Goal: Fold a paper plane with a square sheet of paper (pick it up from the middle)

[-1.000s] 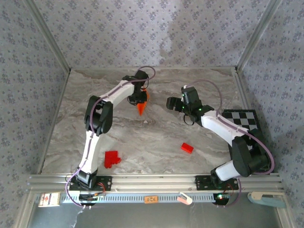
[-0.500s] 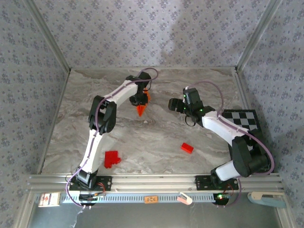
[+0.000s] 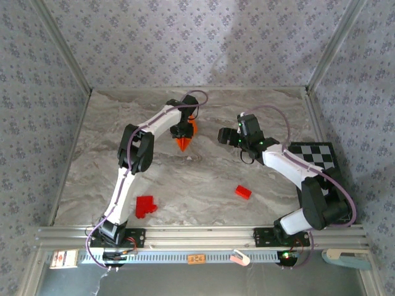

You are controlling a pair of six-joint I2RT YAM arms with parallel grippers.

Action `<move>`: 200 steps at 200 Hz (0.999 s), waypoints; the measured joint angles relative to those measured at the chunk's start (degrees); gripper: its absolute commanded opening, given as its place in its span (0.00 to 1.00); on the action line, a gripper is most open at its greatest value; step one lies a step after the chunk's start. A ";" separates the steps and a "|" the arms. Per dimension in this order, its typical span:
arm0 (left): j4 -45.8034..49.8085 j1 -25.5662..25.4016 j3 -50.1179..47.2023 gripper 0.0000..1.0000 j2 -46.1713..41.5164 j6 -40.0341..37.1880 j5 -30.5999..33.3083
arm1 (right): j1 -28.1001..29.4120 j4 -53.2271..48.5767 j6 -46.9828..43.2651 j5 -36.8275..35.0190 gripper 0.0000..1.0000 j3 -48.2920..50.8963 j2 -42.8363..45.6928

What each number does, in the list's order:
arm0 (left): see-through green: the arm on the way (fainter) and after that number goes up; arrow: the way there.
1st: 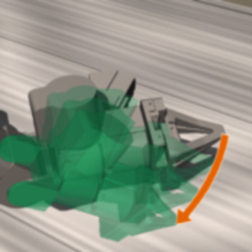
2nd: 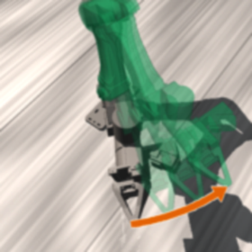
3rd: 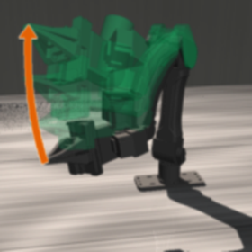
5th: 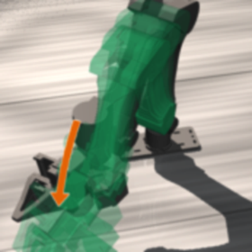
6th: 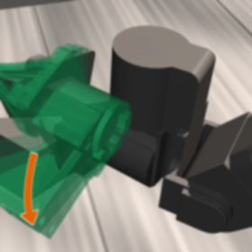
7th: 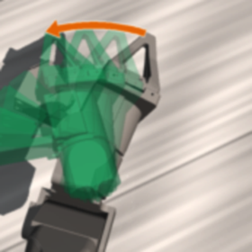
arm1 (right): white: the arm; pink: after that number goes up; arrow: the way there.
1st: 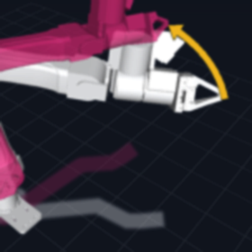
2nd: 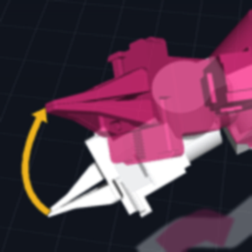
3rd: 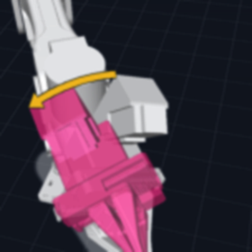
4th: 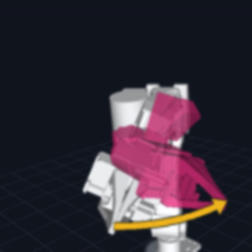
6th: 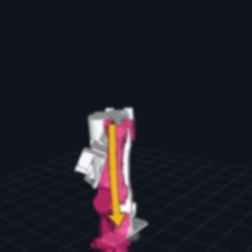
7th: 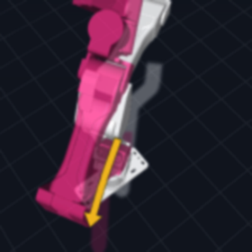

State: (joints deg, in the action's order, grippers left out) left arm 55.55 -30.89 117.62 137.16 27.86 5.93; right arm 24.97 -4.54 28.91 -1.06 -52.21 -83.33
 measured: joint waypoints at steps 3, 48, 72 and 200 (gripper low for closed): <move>0.00 0.00 0.00 0.42 0.00 -0.09 0.00 | 0.00 -0.02 0.00 0.00 0.90 0.00 0.00; 0.00 0.00 0.94 0.45 0.66 -0.72 0.09 | 0.00 -0.02 0.00 0.28 0.90 0.22 0.00; -0.02 0.00 2.56 0.45 1.68 -0.90 0.09 | 0.00 -0.02 0.00 0.39 0.90 0.33 0.00; 1.03 0.13 18.29 0.49 10.40 0.68 -0.26 | 0.00 -0.07 0.20 0.37 0.90 0.33 -0.02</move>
State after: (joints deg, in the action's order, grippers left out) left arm 56.58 -30.76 135.92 147.57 28.53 5.67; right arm 24.97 -4.60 29.10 -0.69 -51.88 -83.35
